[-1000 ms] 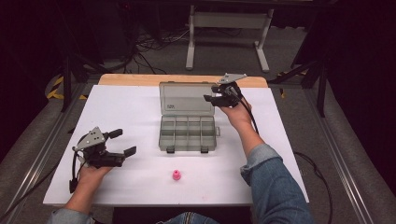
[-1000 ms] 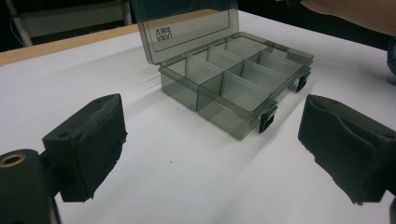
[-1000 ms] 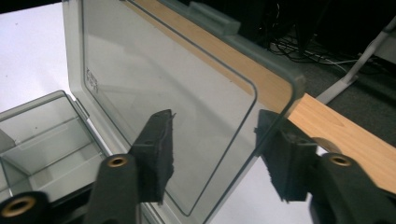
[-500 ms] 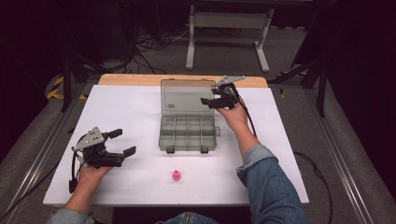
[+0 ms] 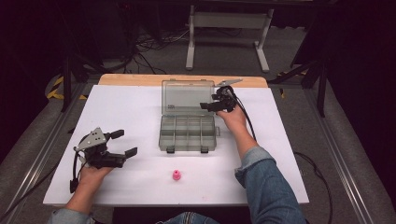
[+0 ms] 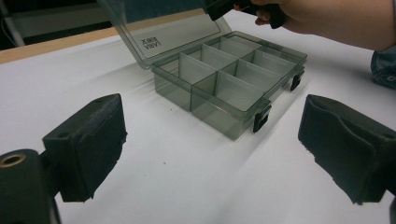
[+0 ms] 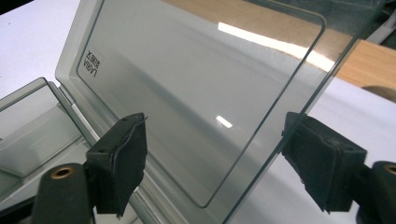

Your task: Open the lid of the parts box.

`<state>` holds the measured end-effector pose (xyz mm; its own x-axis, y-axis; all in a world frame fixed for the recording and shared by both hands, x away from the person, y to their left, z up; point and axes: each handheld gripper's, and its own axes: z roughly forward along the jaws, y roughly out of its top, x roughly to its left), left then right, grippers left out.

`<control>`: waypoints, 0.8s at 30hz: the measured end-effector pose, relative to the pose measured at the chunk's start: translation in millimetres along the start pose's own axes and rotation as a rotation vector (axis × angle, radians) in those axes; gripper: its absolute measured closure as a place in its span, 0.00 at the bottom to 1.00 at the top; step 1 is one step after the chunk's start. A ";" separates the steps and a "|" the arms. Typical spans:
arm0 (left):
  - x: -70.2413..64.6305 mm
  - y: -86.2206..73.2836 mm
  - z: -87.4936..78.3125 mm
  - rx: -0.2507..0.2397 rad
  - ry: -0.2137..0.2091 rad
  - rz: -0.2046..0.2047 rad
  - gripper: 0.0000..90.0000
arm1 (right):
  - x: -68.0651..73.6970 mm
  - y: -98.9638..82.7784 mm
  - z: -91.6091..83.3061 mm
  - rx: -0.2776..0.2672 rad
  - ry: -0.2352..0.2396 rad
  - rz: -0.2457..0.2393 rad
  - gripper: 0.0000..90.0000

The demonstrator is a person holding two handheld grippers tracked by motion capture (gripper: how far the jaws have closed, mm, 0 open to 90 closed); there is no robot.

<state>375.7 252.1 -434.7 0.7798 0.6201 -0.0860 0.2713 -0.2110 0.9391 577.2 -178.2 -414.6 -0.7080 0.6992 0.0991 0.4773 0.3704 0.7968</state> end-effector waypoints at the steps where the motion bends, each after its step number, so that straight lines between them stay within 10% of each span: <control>1: 0.2 0.0 -0.2 -0.001 0.001 -0.001 0.10 | -0.2 -0.3 0.4 0.004 0.001 0.004 0.26; 24: -1.0 0.2 0.0 -0.008 -0.014 -0.005 0.10 | -7.5 -10.1 9.5 0.073 0.039 0.077 0.24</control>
<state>375.0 251.4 -434.5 0.7860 0.6108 -0.0953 0.2709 -0.2018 0.9412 582.6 -181.4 -429.0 -0.6870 0.7033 0.1830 0.5669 0.3610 0.7405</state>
